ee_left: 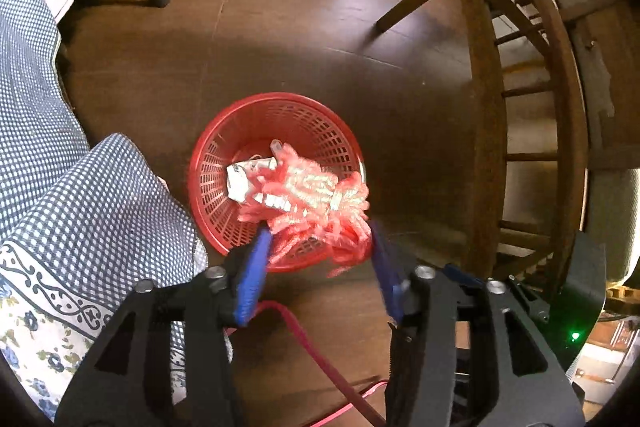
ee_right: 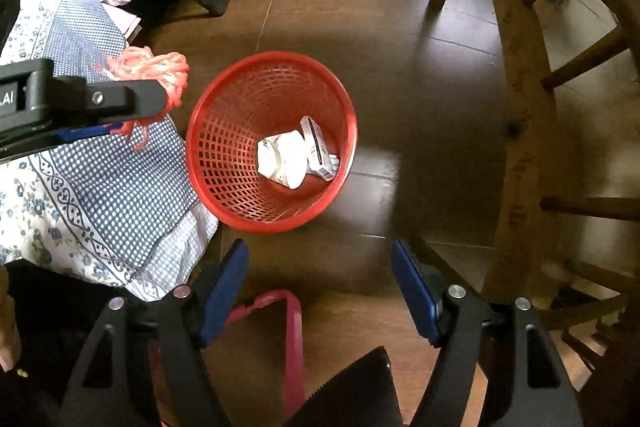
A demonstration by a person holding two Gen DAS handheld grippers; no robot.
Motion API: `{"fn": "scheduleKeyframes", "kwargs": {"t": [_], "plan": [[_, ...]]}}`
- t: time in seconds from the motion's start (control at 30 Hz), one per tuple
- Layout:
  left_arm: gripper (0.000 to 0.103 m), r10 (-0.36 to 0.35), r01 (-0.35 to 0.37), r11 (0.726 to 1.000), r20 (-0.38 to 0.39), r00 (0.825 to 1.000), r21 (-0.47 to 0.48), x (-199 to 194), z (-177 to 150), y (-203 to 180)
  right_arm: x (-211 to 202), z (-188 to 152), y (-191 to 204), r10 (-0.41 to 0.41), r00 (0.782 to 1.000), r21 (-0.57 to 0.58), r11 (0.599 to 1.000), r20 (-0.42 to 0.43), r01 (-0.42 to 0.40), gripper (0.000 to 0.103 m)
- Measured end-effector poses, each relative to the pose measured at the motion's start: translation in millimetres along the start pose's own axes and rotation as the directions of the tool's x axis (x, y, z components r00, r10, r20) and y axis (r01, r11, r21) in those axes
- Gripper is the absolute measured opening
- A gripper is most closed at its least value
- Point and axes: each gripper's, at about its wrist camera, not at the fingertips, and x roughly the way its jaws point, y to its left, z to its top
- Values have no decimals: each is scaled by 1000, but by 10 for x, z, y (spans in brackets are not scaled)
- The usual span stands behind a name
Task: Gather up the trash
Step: 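Swing both tools back toward the bed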
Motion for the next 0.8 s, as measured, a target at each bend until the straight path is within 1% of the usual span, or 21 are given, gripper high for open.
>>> {"fn": "scheduleKeyframes", "kwargs": {"t": [0.07, 0.1, 0.17, 0.23, 0.3, 0.4, 0.53, 0.6, 0.67, 0.73, 0.77, 0.8], "plan": [[75, -8, 8, 1000, 11, 1000, -5, -39, -8, 2, -11, 1, 16, 2, 1000, -3, 1000, 1, -2, 72], [79, -12, 12, 1000, 15, 1000, -7, -53, -6, 0, 0, 24, 32, 2, 1000, -4, 1000, -1, -2, 72], [83, -19, 19, 1000, 21, 1000, -17, -74, 4, 7, -6, 26, 49, 0, 1000, -7, 1000, -2, 0, 72], [83, -38, 38, 999, 18, 999, -31, -75, 14, 31, -24, 20, 55, -1, 1000, -10, 1000, -1, 1, 72], [83, -42, 42, 998, 15, 999, -36, -77, 20, 36, -21, 41, 70, -3, 1000, -13, 1000, -1, 3, 72], [83, -43, 44, 999, 38, 998, -28, -142, 25, 8, -36, 43, 63, -7, 1000, -14, 1000, -3, 7, 72], [83, -45, 45, 999, 116, 992, 3, -384, 32, -102, -66, 48, 62, -10, 1000, -12, 1000, -8, 9, 72], [83, -29, 26, 999, 167, 986, 20, -536, 12, -149, -113, 64, 58, -10, 1000, -10, 1000, -8, 10, 72], [83, -24, 22, 1000, 204, 979, 13, -671, -17, -130, -189, 77, 74, -11, 1000, -9, 1000, 0, 11, 72], [83, -15, 19, 1000, 244, 970, -14, -836, -66, -70, -266, 83, 105, -11, 1000, -13, 1000, 14, 11, 74], [83, -13, 20, 1000, 264, 964, -22, -918, -94, -48, -361, 89, 148, -14, 999, -22, 1000, 34, 14, 77], [83, -13, 22, 999, 303, 953, -27, -1066, -148, -31, -421, 89, 179, -17, 999, -30, 999, 49, 18, 78]]}}
